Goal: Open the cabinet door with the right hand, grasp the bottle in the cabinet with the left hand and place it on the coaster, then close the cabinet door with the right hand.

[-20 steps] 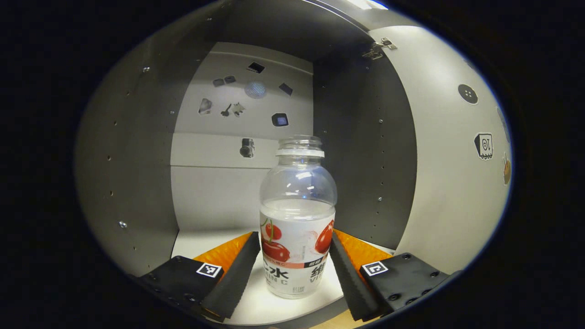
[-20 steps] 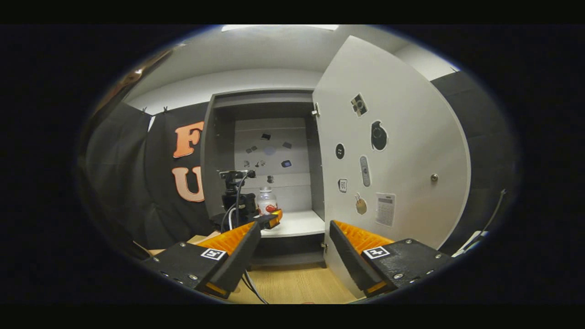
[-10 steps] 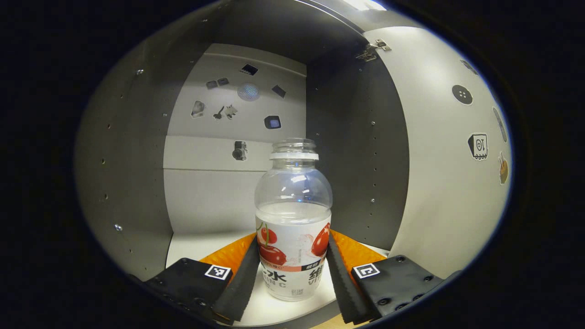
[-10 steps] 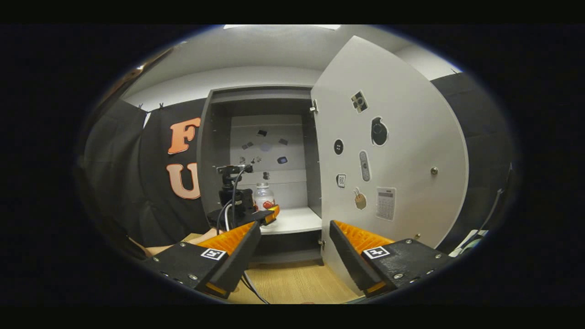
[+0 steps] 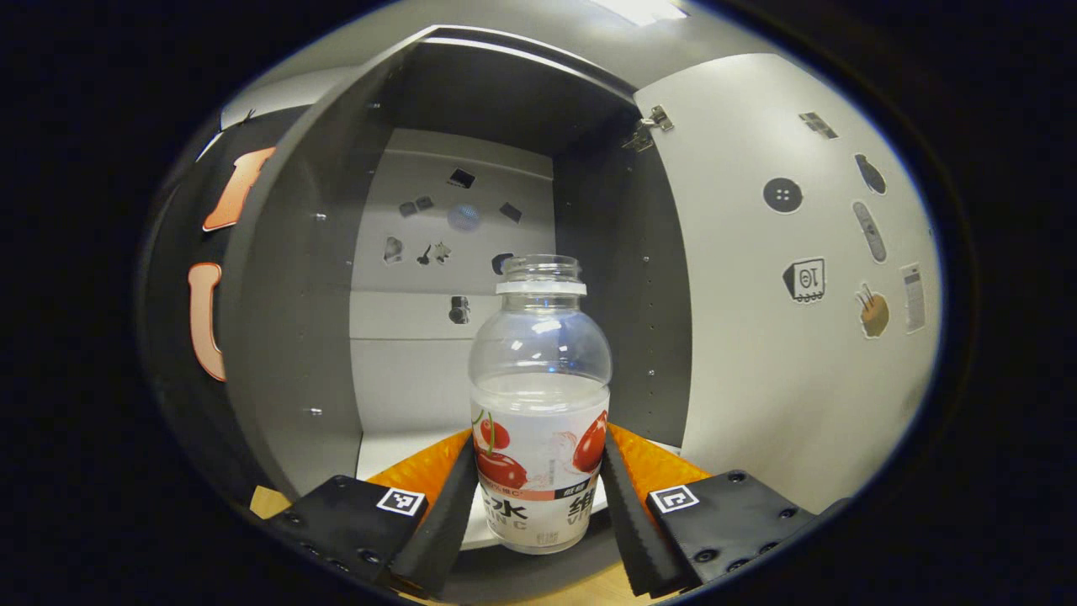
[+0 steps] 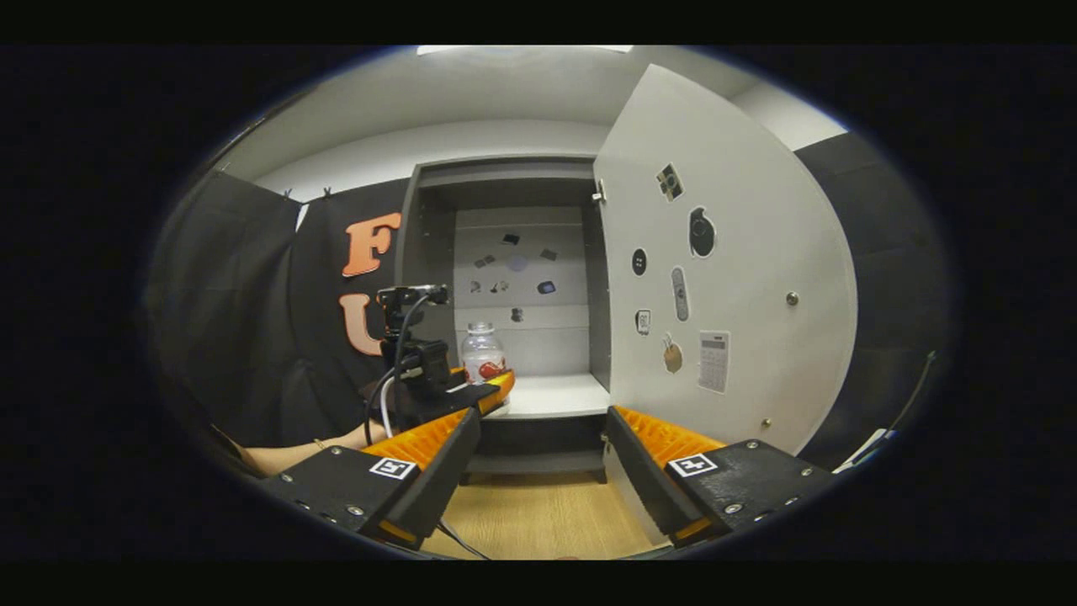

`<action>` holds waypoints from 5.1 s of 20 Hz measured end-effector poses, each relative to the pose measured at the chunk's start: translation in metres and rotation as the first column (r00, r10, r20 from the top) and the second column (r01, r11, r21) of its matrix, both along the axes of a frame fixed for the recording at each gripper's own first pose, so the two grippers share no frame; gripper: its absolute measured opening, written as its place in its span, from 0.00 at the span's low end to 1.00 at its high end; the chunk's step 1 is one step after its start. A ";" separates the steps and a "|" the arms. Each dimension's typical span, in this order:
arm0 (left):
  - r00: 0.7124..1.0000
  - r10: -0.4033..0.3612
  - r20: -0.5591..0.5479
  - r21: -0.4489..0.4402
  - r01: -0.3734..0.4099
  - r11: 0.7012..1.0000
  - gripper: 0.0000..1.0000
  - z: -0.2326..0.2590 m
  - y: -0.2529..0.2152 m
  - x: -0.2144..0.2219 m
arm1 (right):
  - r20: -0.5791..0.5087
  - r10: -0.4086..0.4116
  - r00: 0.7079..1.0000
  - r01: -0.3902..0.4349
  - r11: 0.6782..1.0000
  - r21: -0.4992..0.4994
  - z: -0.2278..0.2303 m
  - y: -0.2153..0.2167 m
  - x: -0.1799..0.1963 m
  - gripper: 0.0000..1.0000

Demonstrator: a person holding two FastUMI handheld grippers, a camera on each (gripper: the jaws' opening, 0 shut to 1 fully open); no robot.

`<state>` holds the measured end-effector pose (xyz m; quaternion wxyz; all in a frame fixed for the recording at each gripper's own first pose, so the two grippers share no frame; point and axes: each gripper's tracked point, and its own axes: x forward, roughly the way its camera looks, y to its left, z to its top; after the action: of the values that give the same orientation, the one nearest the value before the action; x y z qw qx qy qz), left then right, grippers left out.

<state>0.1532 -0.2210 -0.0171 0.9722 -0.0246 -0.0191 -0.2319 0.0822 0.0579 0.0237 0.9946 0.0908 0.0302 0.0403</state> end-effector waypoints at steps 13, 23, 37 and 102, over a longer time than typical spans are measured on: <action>0.960 0.271 -0.065 0.026 -0.270 0.962 0.82 -0.042 0.109 -0.143 | 0.072 0.190 0.979 -0.187 0.981 -0.058 -0.007 0.026 -0.053 0.96; 0.965 0.257 -0.057 0.046 -0.255 0.966 0.82 -0.146 0.153 -0.166 | -0.025 0.134 0.991 -0.131 0.987 0.089 -0.061 0.045 -0.027 0.94; 0.958 0.242 -0.156 0.125 -0.224 0.967 0.82 -0.289 0.164 -0.179 | -0.108 -0.004 0.994 0.005 1.000 0.003 -0.104 0.056 -0.010 0.93; 0.873 0.469 -0.134 0.039 -0.468 0.883 0.95 -0.018 0.191 -0.218 | 0.030 0.108 0.994 -0.103 0.987 -0.124 -0.020 0.002 -0.018 0.93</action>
<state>-0.0646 -0.0299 -0.0350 0.9984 -0.0327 0.0443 0.0125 0.0643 0.0598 0.0041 0.9951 0.0272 0.0193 0.0926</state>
